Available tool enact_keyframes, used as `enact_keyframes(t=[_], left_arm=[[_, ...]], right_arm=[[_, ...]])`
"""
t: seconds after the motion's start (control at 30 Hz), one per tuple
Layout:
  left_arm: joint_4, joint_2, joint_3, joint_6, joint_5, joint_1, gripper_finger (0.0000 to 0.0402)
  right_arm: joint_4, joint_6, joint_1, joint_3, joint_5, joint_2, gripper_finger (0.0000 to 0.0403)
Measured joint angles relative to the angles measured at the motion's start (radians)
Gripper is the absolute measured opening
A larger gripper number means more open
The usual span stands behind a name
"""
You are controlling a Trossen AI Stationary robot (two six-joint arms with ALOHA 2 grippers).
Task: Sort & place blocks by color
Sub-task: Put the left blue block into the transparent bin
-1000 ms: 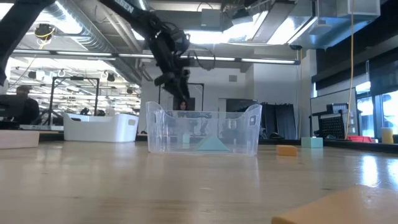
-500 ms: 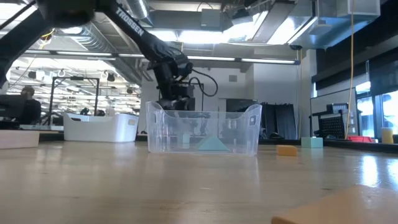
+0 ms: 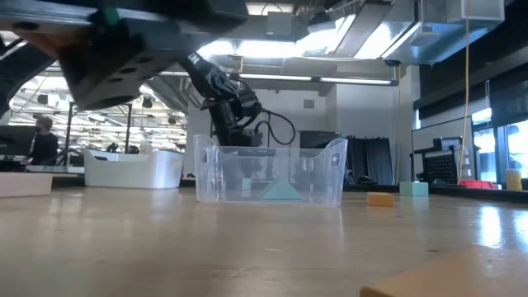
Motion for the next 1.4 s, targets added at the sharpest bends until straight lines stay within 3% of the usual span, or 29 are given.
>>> enact_keyframes(t=[0.2,0.4,0.53,0.8,1.27,1.4], left_arm=[[-0.094,0.0,0.001,-0.011,0.006,0.001,0.0244],[-0.232,0.0,0.002,-0.158,0.033,-0.006,0.0243],[-0.235,-0.001,0.002,-0.271,0.025,-0.012,0.0243],[-0.224,-0.002,0.002,-0.292,-0.039,-0.04,0.0242],[-0.223,-0.002,0.001,-0.349,-0.023,-0.061,0.0239],[-0.224,-0.002,0.001,-0.345,-0.015,-0.061,0.0219]], right_arm=[[0.001,0.0,0.0,0.0,0.0,0.0,0.0178],[0.001,0.0,0.0,0.0,0.0,0.0,0.0178],[0.001,0.0,0.0,0.0,0.0,0.0,0.0178],[0.001,0.0,0.0,0.0,0.0,0.0,0.0178],[0.001,0.001,0.0,0.0,0.0,0.0,0.0178],[0.001,0.0,0.0,0.0,0.0,0.0,0.0178]])
